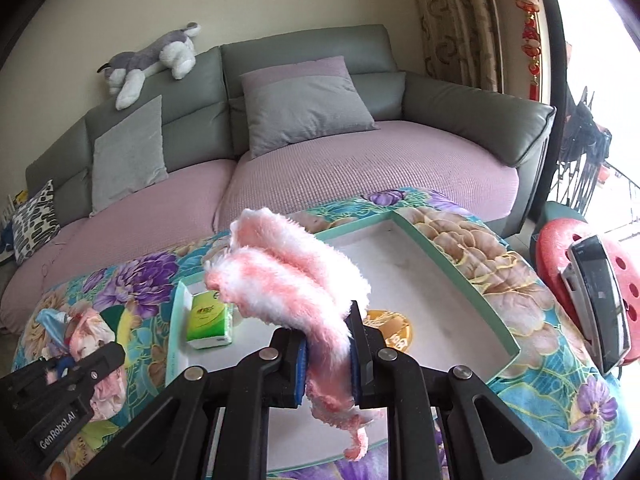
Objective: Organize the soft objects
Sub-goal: 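Carry the lace and towel into the white tray and open both grippers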
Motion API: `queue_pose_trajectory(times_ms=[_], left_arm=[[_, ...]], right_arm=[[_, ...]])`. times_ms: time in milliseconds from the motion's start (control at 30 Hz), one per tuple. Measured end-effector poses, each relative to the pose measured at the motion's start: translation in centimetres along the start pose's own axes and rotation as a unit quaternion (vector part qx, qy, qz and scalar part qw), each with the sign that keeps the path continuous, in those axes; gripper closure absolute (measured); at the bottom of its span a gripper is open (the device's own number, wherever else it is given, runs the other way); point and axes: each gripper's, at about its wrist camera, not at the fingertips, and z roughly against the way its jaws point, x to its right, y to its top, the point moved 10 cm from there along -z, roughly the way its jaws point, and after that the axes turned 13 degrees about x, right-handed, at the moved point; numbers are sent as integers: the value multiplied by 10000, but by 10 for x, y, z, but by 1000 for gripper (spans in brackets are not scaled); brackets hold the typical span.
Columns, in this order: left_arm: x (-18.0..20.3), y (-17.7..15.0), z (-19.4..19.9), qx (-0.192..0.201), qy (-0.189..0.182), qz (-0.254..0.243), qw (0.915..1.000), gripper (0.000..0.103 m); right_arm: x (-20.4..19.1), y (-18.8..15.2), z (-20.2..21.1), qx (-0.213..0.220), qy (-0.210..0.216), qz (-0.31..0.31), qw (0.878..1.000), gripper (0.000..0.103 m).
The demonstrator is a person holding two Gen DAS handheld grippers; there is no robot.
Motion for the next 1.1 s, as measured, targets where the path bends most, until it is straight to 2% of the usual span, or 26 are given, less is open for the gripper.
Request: queue_pose_trajectory(times_ms=[233, 667, 733, 833, 900, 967, 1000, 1100], left_arm=[[42, 0, -28, -110, -297, -341, 9989, 79], [65, -10, -63, -244, -431, -522, 9974, 79], [68, -12, -65, -267, -470, -556, 9970, 79], [69, -12, -65, -291, -479, -629, 9964, 73], [66, -10, -63, -279, -454, -621, 9966, 59], [63, -6, -60, -232, -452, -582, 9970, 51], [62, -3, -58, -208, -446, -571, 9972, 44], [58, 4, -52, -116, -397, -589, 9974, 30]], right_arm=[[15, 7, -20, 42, -155, -49, 9999, 86], [30, 4, -40, 22, -244, -134, 9996, 86], [31, 2, -41, -8, -283, -124, 9995, 83], [33, 1, -42, -51, -344, -84, 9994, 83], [34, 0, -41, -76, -376, -83, 9992, 82], [36, 0, -40, -105, -402, -109, 9991, 78], [37, 1, -40, -116, -423, -111, 9990, 72], [40, 3, -37, -113, -541, -71, 9984, 39]])
